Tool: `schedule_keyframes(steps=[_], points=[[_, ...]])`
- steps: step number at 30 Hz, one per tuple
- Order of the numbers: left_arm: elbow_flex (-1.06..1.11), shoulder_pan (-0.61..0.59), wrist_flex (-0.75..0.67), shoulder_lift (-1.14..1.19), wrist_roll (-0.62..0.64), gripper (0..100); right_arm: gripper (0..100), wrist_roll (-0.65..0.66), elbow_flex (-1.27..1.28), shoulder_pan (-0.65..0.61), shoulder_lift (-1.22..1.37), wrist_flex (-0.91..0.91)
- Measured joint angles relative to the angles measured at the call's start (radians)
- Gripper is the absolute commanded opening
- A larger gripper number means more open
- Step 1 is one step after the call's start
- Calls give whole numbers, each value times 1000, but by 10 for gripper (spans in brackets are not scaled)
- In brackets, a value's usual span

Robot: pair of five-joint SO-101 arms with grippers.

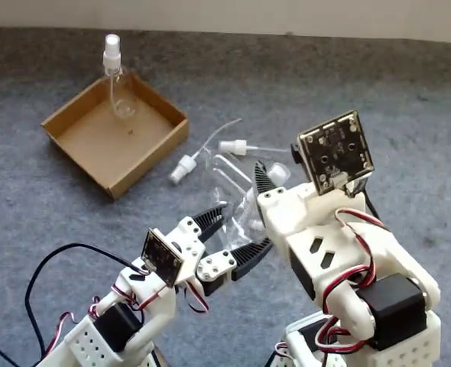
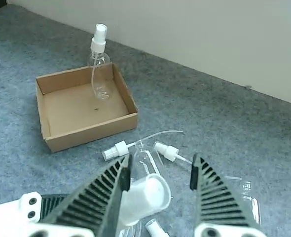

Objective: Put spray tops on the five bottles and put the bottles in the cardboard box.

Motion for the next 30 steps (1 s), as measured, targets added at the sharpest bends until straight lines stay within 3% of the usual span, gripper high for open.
schedule_keyframes(steps=[7, 16, 23, 30], points=[[0, -44, 0, 2, 0, 77, 170, 0, 0, 5, -9, -2], [0, -60, 0, 0, 0, 77, 176, 2, 0, -192, -8, -2], [0, -58, 0, 0, 0, 77, 315, 75, 0, -196, -2, 55], [0, -58, 0, 0, 0, 77, 322, 84, -2, -196, -6, 58]])
